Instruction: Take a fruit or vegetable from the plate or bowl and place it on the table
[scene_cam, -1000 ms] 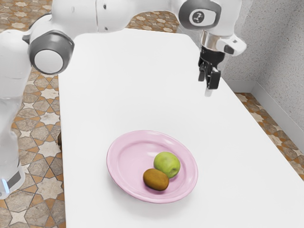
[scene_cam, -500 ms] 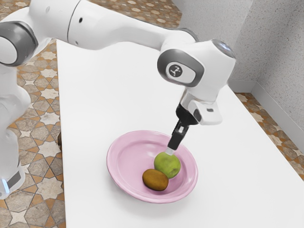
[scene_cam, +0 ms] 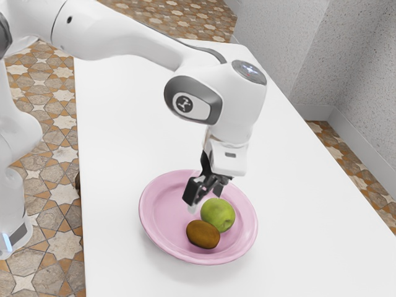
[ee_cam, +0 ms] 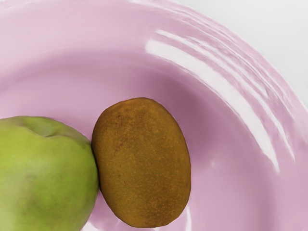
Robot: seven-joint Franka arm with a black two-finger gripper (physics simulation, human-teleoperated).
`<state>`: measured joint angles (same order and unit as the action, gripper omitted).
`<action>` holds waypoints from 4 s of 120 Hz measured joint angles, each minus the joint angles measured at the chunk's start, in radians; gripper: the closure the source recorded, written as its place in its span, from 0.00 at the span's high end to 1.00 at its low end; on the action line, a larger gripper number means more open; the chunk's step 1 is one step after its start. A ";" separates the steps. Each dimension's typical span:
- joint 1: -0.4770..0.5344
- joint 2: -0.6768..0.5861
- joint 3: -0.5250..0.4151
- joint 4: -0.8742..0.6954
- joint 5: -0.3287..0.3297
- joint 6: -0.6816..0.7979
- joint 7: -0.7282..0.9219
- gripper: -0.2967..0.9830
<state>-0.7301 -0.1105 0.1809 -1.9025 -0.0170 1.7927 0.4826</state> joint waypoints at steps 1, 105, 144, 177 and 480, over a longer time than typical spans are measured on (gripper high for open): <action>-0.001 0.000 0.000 -0.001 -0.003 0.001 0.004 0.77; -0.006 -0.021 0.038 -0.146 -0.113 0.161 0.205 0.77; -0.005 0.027 0.038 -0.156 -0.147 0.188 0.241 0.79; -0.008 0.065 0.037 -0.152 -0.174 0.209 0.265 0.79; 0.565 0.456 0.043 0.393 -0.259 0.242 0.649 0.73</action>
<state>-0.1651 0.3451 0.2240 -1.5100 -0.2758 2.0344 1.1317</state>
